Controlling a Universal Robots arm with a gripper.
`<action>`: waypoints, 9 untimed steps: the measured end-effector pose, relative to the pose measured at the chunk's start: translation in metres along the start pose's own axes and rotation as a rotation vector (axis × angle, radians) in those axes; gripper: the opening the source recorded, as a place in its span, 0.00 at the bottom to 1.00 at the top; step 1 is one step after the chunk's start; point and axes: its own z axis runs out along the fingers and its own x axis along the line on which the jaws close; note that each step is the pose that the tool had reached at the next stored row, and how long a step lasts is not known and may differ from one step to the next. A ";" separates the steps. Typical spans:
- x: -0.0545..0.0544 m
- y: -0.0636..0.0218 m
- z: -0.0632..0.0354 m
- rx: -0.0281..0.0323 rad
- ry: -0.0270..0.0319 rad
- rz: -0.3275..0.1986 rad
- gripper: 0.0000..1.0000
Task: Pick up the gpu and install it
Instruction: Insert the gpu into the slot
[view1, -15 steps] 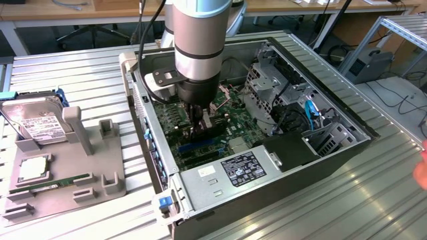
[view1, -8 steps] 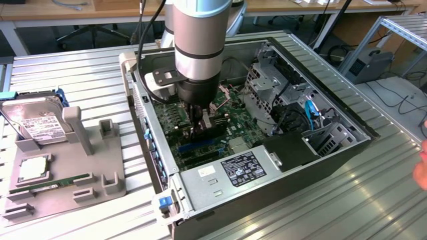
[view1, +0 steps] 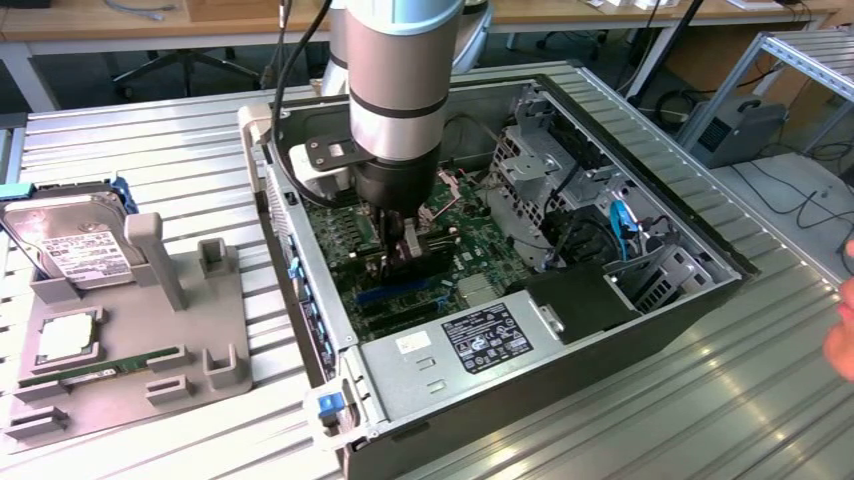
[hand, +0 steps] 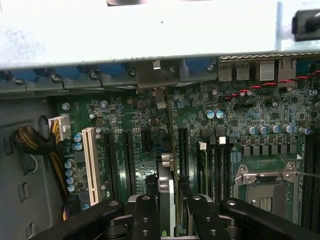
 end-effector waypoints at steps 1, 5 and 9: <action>0.000 0.0000 0.0000 0.0000 0.0000 0.000 0.27; 0.000 0.0000 0.0003 0.0000 0.0001 0.000 0.27; 0.000 0.0000 0.0013 -0.0002 0.0003 0.000 0.27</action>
